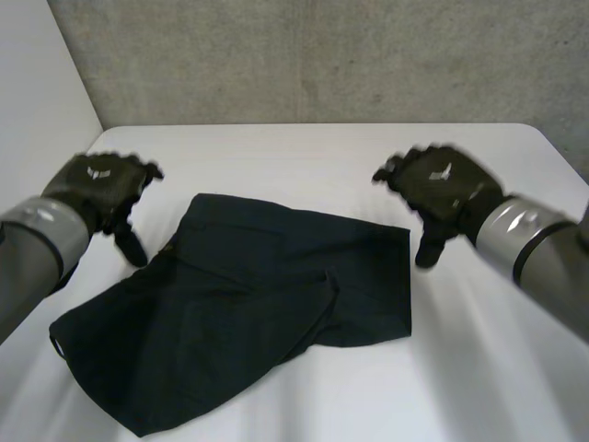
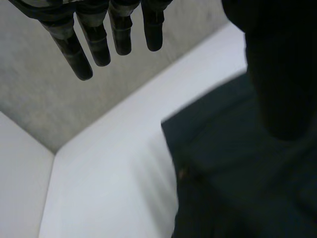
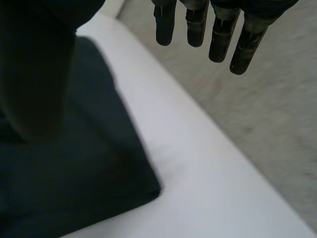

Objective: Fold the shorts.

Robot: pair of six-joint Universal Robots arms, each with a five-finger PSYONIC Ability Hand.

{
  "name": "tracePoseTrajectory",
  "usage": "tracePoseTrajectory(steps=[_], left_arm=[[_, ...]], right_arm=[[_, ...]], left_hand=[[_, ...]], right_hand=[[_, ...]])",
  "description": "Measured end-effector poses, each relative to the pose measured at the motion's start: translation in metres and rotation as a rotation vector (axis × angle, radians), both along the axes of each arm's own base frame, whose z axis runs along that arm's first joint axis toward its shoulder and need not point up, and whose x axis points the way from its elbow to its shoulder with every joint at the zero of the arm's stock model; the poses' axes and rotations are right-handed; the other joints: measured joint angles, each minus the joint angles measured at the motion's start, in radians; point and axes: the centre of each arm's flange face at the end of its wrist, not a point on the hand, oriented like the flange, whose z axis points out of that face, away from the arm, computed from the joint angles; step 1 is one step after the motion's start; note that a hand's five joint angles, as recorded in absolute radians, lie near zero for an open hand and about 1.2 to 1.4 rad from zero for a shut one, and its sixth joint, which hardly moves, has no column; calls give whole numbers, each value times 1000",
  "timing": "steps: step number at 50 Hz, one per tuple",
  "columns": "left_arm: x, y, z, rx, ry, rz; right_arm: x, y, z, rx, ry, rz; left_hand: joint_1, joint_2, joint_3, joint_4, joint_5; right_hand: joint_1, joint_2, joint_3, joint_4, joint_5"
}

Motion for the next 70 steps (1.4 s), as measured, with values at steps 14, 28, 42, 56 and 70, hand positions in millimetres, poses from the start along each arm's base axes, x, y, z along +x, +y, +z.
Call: tracePoseTrajectory(steps=[14,28,42,56,70], left_arm=[[66,-26,-66,116,-219,28],[75,-27,-92,202,-222,49],[75,-25,-105,222,-229,52],[92,-76,-51,-80,-310,235],[61,-33,-48,60,-209,23]], right_arm=[[24,22,-56,70,48,98],[26,22,-62,78,53,99],[23,21,-61,77,54,88],[22,19,-57,54,49,70],[21,18,-57,52,51,62]], left_hand=[[50,47,45,49,59],[180,183,180,179,191],[912,924,917,918,918],[912,965,955,970,932],[134,146,151,138,144]], right_hand=[[0,0,0,0,0],[0,0,0,0,0],[0,0,0,0,0],[0,0,0,0,0],[0,0,0,0,0]])
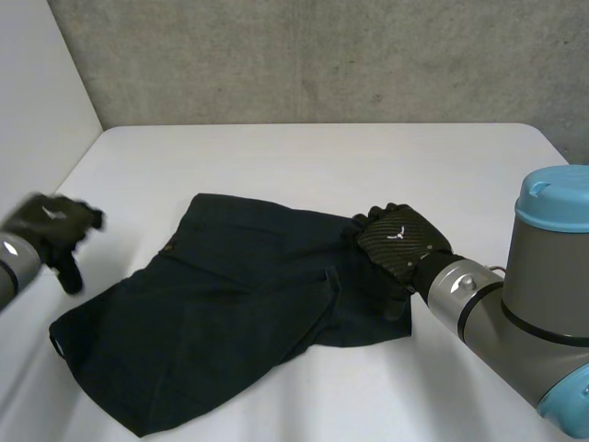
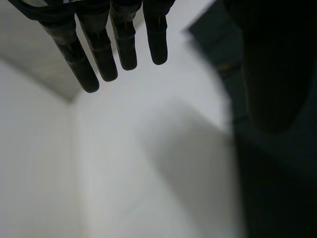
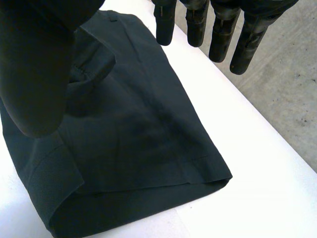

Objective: Fold the shorts.

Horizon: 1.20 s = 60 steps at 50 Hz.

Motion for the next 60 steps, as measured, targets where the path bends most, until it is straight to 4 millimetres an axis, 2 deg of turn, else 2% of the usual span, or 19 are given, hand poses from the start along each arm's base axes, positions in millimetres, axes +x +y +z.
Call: tracePoseTrajectory(steps=[3,7,12,27,39,44,46,47,48,49,51,55,60], left_arm=[[-10,18,-12,70,51,-92],[-15,27,-24,86,80,-144],[-13,23,-36,57,74,-138],[-7,14,-65,62,39,-118],[0,6,-81,62,-21,-123],[1,3,-85,66,-21,-121],[1,2,-86,63,-22,-120],[1,1,-87,58,-22,-120],[1,0,-88,55,-23,-119],[2,0,-88,52,-24,-119],[2,-2,-89,42,-26,-117],[2,-7,-87,14,-34,-110],[9,-29,-60,-138,-75,-37]], right_arm=[[0,0,0,-1,0,1],[1,1,0,0,0,5],[2,3,-1,3,2,10],[0,3,-3,8,6,7],[0,4,-4,9,8,7],[0,4,-4,10,10,7],[0,4,-4,10,10,8],[0,4,-4,10,10,8],[0,4,-4,10,10,8],[0,5,-4,10,11,8],[0,5,-4,10,11,8],[0,4,-4,10,12,7],[0,4,-4,7,13,2]], left_hand=[[0,-3,-3,-2,-5],[17,14,10,14,18],[139,119,115,129,135],[142,138,131,147,155],[145,141,135,149,157],[241,228,219,233,231],[338,365,358,371,354],[500,590,566,579,548],[500,590,566,579,548],[629,723,713,729,686],[723,792,775,804,759],[730,806,788,824,766],[730,810,792,828,766]], right_hand=[[0,0,0,0,0],[0,0,0,0,0],[0,0,0,0,0],[0,0,0,0,0],[0,0,0,0,0],[0,0,0,0,0],[0,0,0,0,0],[0,0,0,0,0],[0,0,0,0,0],[0,0,0,0,0],[0,0,0,0,0],[0,0,0,0,0],[0,0,0,0,0]])
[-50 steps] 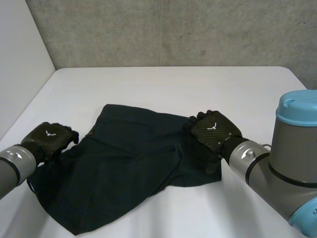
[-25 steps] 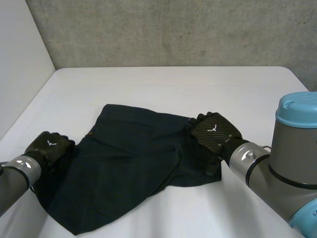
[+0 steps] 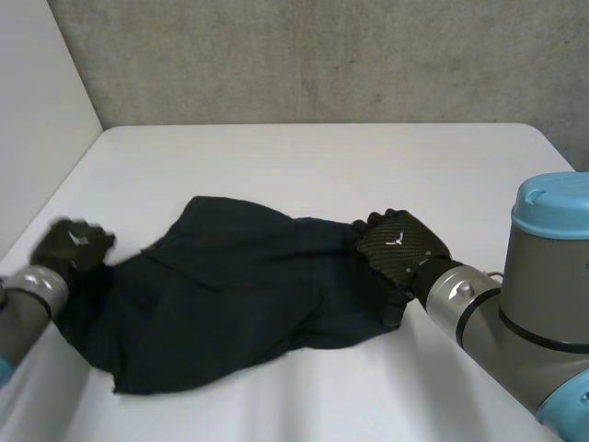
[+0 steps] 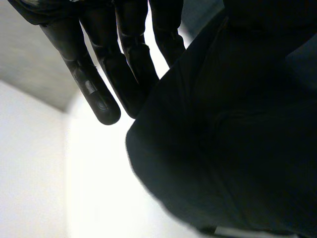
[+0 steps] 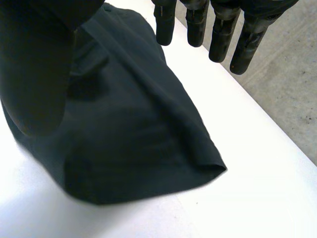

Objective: Fold the shorts.

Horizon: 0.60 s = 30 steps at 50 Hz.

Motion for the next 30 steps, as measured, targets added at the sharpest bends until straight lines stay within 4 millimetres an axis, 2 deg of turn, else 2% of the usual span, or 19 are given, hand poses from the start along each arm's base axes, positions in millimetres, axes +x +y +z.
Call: tracePoseTrajectory(steps=[2,4,8,9,10,11,12,13,14,15,17,20,23,24,27,28,30], left_arm=[[3,-7,11,-56,-8,26],[10,-28,49,-229,-21,103],[7,-45,102,-438,-3,150],[7,-45,102,-438,-3,150],[-4,-47,127,-528,23,137],[-7,-47,132,-543,29,131],[-24,-44,152,-607,66,93],[-35,-41,162,-635,89,66],[-35,-41,162,-635,89,66],[-59,-31,179,-680,142,1],[-89,-17,191,-707,202,-83],[-122,0,194,-703,256,-178],[-158,21,182,-658,292,-282],[-184,37,167,-611,306,-355],[-209,58,145,-546,307,-433],[-229,79,122,-481,298,-500],[-240,94,104,-434,287,-544]], right_arm=[[0,0,0,-1,0,0],[0,0,0,-2,0,-1],[0,-1,1,-6,-2,-3],[0,-1,1,-6,-2,-3],[0,-3,2,-10,-4,-9],[0,-3,3,-12,-4,-11],[-1,-5,4,-18,-5,-24],[-1,-6,5,-22,-5,-33],[-1,-6,5,-22,-5,-33],[-3,-9,7,-33,-4,-57],[-5,-13,9,-48,-3,-90],[-8,-18,12,-66,-3,-133],[-13,-25,16,-82,-7,-177],[-18,-32,19,-93,-11,-214],[-23,-39,22,-105,-17,-249],[-28,-45,25,-114,-22,-271],[-33,-51,28,-123,-28,-294]], left_hand=[[0,1,2,0,0],[0,2,3,0,0],[0,2,3,1,0],[0,2,3,1,0],[0,2,3,1,0],[0,3,2,1,0],[1,4,2,1,0],[7,5,3,1,0],[7,5,3,1,0],[11,6,3,1,0],[11,6,3,1,0],[11,7,3,1,0],[12,7,3,1,0],[12,6,7,1,0],[12,7,7,1,0],[12,7,8,1,0],[12,7,9,1,0]], right_hand=[[0,0,0,0,0],[0,0,0,0,0],[0,0,0,0,0],[0,0,0,0,0],[0,0,0,0,0],[0,0,0,0,0],[0,0,0,0,0],[0,0,0,0,0],[0,0,0,0,0],[0,0,0,0,0],[0,0,0,0,0],[0,0,0,0,0],[0,0,0,0,0],[0,0,0,0,0],[0,0,0,0,0],[0,0,0,0,0],[0,0,0,0,0]])
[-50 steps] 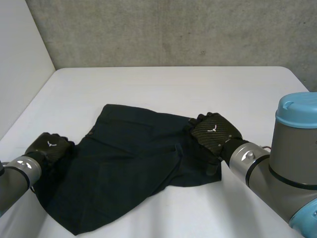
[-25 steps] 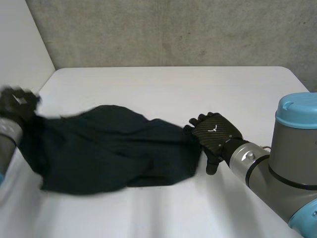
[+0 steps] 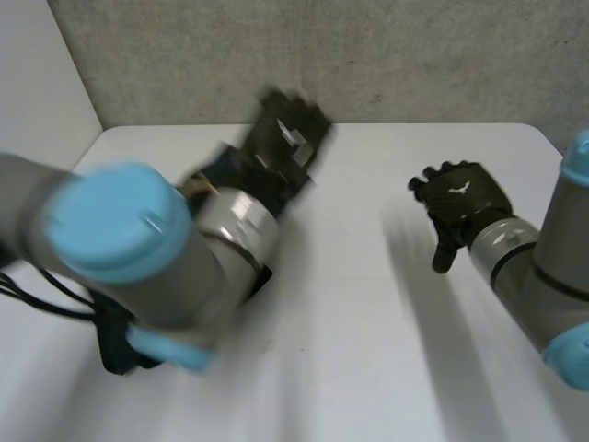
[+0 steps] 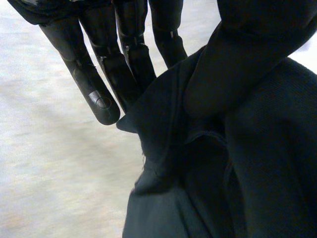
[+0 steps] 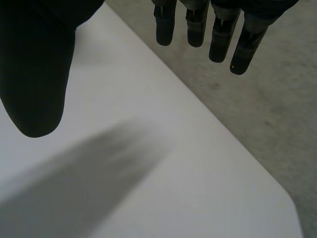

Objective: Fold the shorts.

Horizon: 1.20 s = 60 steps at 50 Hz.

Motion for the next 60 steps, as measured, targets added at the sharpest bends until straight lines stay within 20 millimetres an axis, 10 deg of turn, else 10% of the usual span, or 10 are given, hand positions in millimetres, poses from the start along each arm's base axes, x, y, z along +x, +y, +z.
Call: tracePoseTrajectory(steps=[6,8,12,24,38,50,57,60], left_arm=[[-22,55,-51,100,-110,-131],[-26,76,-61,115,-137,-177],[-24,91,-58,111,-143,-189],[48,44,-21,178,-111,130],[142,6,-59,474,-141,396],[167,-9,-83,587,-165,429],[164,-13,-95,597,-172,425],[159,-17,-100,590,-173,413]], right_arm=[[-15,-18,9,-28,-14,-59],[-20,-24,12,-38,-17,-77],[-23,-28,15,-44,-19,-85],[-12,-11,8,65,-17,74],[20,48,-27,241,-25,328],[49,41,-65,178,-118,326],[57,22,-86,182,-103,237],[57,15,-85,159,-98,207]], left_hand=[[-193,-220,-211,-222,-172],[-756,-760,-742,-752,-699],[-863,-943,-930,-954,-898],[-863,-949,-931,-955,-898],[-705,-789,-779,-794,-723],[-676,-759,-749,-763,-692],[-416,-529,-519,-533,-470],[32,-78,-74,-84,-29]], right_hand=[[0,0,0,0,0],[0,0,0,0,0],[0,0,0,0,0],[0,0,0,0,0],[2,1,1,0,-1],[28,49,49,17,22],[712,860,835,793,750],[788,979,977,942,895]])
